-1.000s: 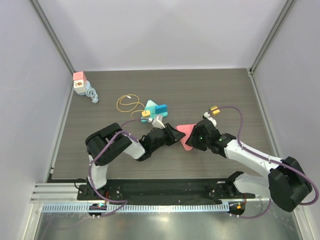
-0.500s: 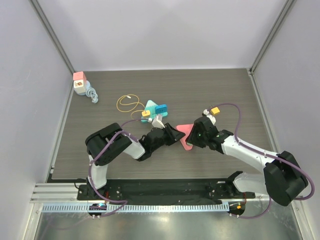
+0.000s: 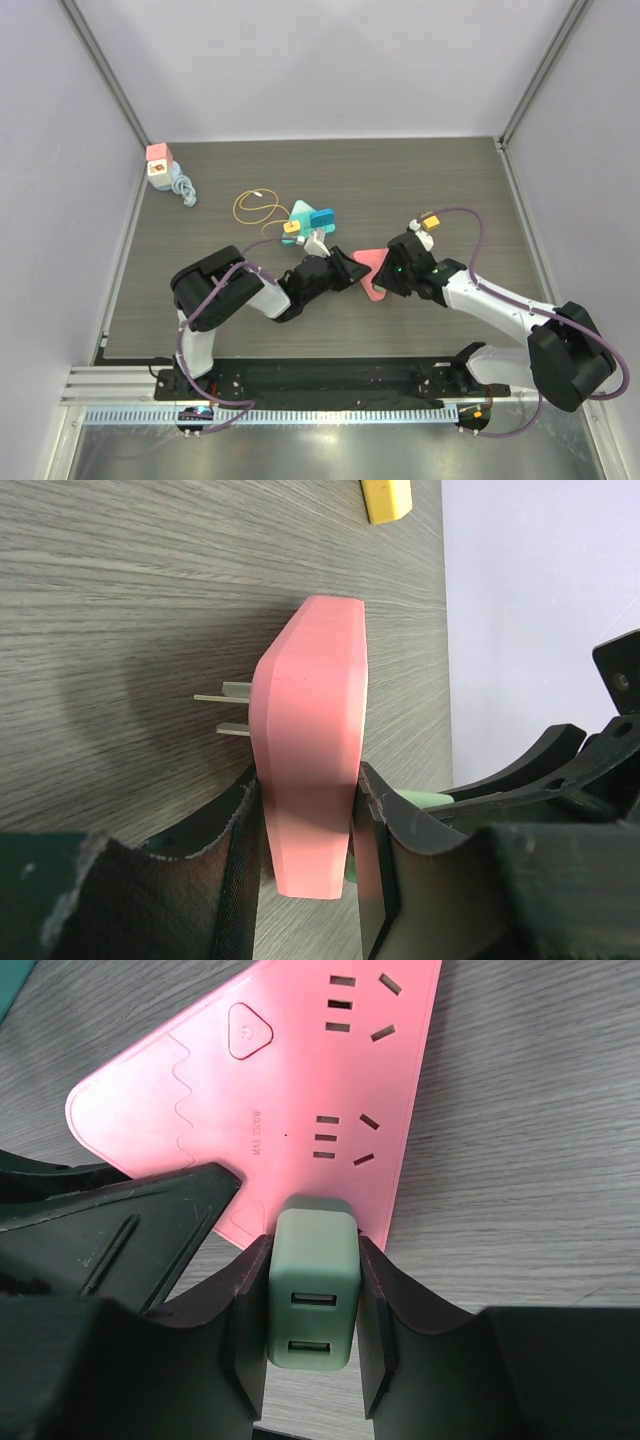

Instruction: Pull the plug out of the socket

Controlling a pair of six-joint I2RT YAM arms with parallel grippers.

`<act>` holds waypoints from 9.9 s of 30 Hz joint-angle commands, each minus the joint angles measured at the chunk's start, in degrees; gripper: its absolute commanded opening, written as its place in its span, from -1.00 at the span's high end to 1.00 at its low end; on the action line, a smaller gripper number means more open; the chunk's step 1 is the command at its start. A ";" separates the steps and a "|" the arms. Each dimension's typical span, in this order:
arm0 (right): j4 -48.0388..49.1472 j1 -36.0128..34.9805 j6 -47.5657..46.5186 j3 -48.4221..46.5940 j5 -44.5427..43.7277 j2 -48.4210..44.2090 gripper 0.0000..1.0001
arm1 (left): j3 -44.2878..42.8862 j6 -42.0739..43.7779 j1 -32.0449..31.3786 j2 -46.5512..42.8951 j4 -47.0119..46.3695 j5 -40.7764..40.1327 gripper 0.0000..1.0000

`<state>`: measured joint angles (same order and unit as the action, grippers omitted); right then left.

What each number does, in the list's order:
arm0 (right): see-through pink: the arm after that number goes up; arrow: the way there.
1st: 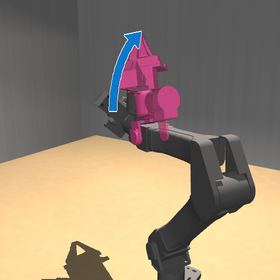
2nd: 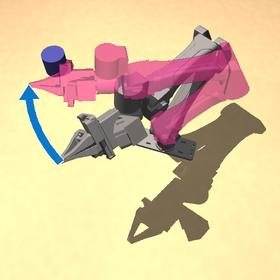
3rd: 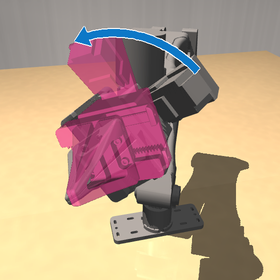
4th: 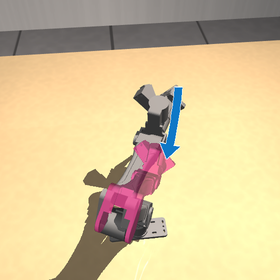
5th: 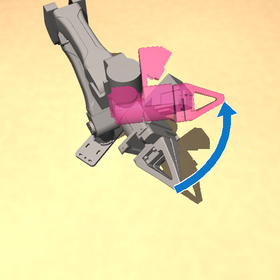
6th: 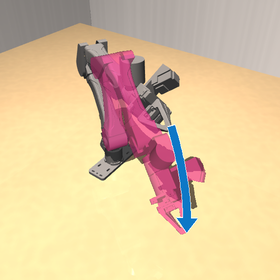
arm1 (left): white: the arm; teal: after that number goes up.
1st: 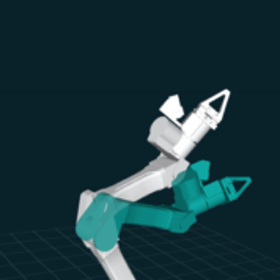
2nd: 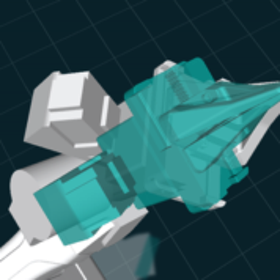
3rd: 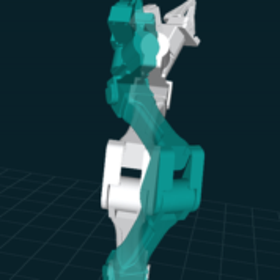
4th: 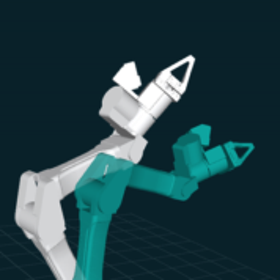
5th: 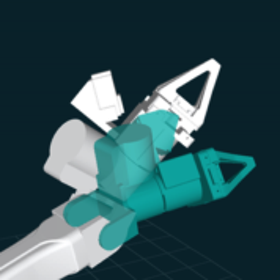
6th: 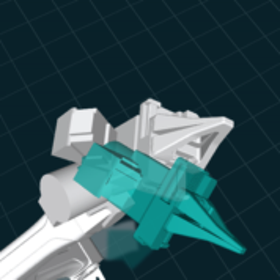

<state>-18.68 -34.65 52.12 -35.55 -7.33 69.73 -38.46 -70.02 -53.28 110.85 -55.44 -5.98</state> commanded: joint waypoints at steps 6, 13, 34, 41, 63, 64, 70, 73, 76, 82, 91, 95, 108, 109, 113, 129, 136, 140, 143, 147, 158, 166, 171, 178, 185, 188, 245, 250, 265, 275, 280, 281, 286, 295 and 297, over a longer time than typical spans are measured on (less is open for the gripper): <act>-3.29 0.20 1.50 -5.58 -2.07 -1.09 0.82 | 0.31 4.01 -0.51 0.25 7.01 -0.79 1.00; -4.26 0.55 0.70 -6.02 -1.55 -1.53 0.94 | -0.12 4.19 -0.51 0.25 7.89 -0.97 1.00; -6.64 5.56 0.00 -4.61 1.09 -10.59 0.98 | 0.40 4.54 -1.04 -0.81 8.51 -2.90 1.00; -7.16 8.63 -1.93 -4.18 -1.01 -13.74 0.98 | 0.75 4.37 -1.04 -0.98 8.51 -2.81 1.00; 43.09 53.02 6.24 11.91 22.79 -7.18 0.98 | 2.07 3.93 -0.34 -0.46 4.38 -0.53 1.00; 44.50 53.28 6.15 11.30 22.98 -4.89 0.98 | 2.07 3.84 -0.34 -0.46 4.38 -0.53 1.00; 51.98 53.37 5.01 4.09 24.73 12.69 0.98 | 2.16 2.78 0.45 0.42 2.97 0.70 1.00; 62.25 53.99 5.98 2.95 28.76 19.00 0.98 | 2.51 2.52 0.54 0.60 1.83 0.97 1.00; 64.20 54.25 6.51 -0.39 29.92 22.99 0.97 | 2.42 2.61 0.54 0.69 1.83 1.23 1.00; 72.18 54.25 10.98 -2.60 32.90 33.61 0.90 | 2.07 2.43 0.54 1.04 1.74 1.49 1.00; 81.00 54.17 13.10 -2.68 34.32 41.01 0.55 | 1.98 2.52 0.54 1.21 1.56 1.85 1.00; 72.51 53.90 9.25 -4.00 33.79 40.13 0.07 | 1.72 2.52 0.54 1.30 1.56 2.11 1.00; 53.41 51.71 3.70 -8.21 31.41 35.39 -0.57 | 1.63 3.05 0.45 1.21 1.56 2.37 1.00; 48.87 51.18 3.08 -8.83 31.33 34.86 -0.57 | 1.54 3.05 0.45 1.21 1.56 2.37 1.00; 35.49 49.51 -1.66 -12.34 27.03 31.52 -0.69 | 1.63 3.13 0.37 1.30 1.56 2.46 1.00; 3.92 48.72 -16.78 -16.40 1.54 17.20 -0.99 | 0.84 4.19 0.01 1.21 2.09 2.73 1.00; -1.01 41.70 -17.32 -9.90 1.17 3.58 -0.99 | -2.58 6.30 -0.86 2.44 5.34 5.27 1.00; -1.10 32.05 -14.51 -4.11 4.25 -1.17 -0.98 | -3.64 6.91 -1.13 3.32 6.04 7.47 0.91; -0.92 28.34 -12.49 -0.68 5.93 -4.42 -0.97 | -3.29 8.40 -1.74 1.66 7.19 6.51 0.27; -1.97 24.38 -12.13 2.06 5.93 -10.13 -0.96 | -3.20 10.51 -2.88 -0.36 9.55 4.76 -0.61; -8.39 15.87 -12.66 1.02 4.80 -16.83 -0.96 | 2.24 10.87 -3.41 -9.94 14.75 1.59 -0.78; -3.22 3.20 -10.19 -6.63 1.72 -6.76 -0.56 | 12.09 14.02 -3.50 -31.96 25.18 -4.39 -0.11; -0.05 -7.77 -8.35 -14.54 -2.24 5.92 -0.56 | 14.89 15.36 -3.76 -40.79 33.56 -10.01 -0.12; 7.86 -11.93 -4.39 -19.90 -4.44 19.73 -0.44 | 22.72 10.61 -4.12 -44.75 28.81 -10.98 -0.08; 6.64 -11.84 -3.17 -21.49 -12.78 24.13 -0.41 | 18.34 12.53 -4.47 -37.55 27.32 -9.14 -0.18; 5.15 -10.88 -1.94 -20.18 -14.90 24.31 -0.41 | 17.01 13.06 -4.91 -36.05 27.32 -9.49 -0.18; -0.93 11.03 -4.48 8.31 -5.14 -22.46 -0.56 | 9.63 19.30 -2.37 -43.69 40.49 -17.93 -0.99; 4.16 4.78 -4.48 5.15 -4.97 -11.85 -0.61 | 5.24 21.06 7.56 -44.40 41.11 -12.92 -0.99; 18.41 4.42 -9.75 -14.18 9.26 17.35 -0.78 | -3.56 19.84 28.57 -32.46 37.35 -8.62 -0.99; 18.41 6.71 -16.96 -28.69 17.52 32.12 -0.77 | -1.35 25.97 34.99 -27.09 27.14 0.44 -0.79; 20.87 6.79 -15.56 -27.91 18.58 33.45 -0.65 | -14.35 31.08 38.42 -14.57 36.27 11.58 -0.65; 21.57 6.79 -15.03 -27.04 18.93 33.19 -0.60 | -16.80 30.56 39.55 -12.69 36.02 14.82 -0.64; 23.68 6.71 -13.89 -24.66 20.08 32.22 -0.59 | -22.71 25.64 42.55 -0.91 31.54 34.50 -0.88; 25.18 6.79 -12.57 -20.35 20.25 29.49 -0.61 | -22.89 22.12 43.17 4.12 25.21 39.73 -0.66; 25.27 6.70 -12.39 -19.82 20.34 29.41 -0.60 | -22.80 22.21 43.17 4.20 24.94 40.34 -0.63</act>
<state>3.51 -27.68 39.20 -55.70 12.16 102.48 -61.36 -46.54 -10.00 114.74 -26.46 30.09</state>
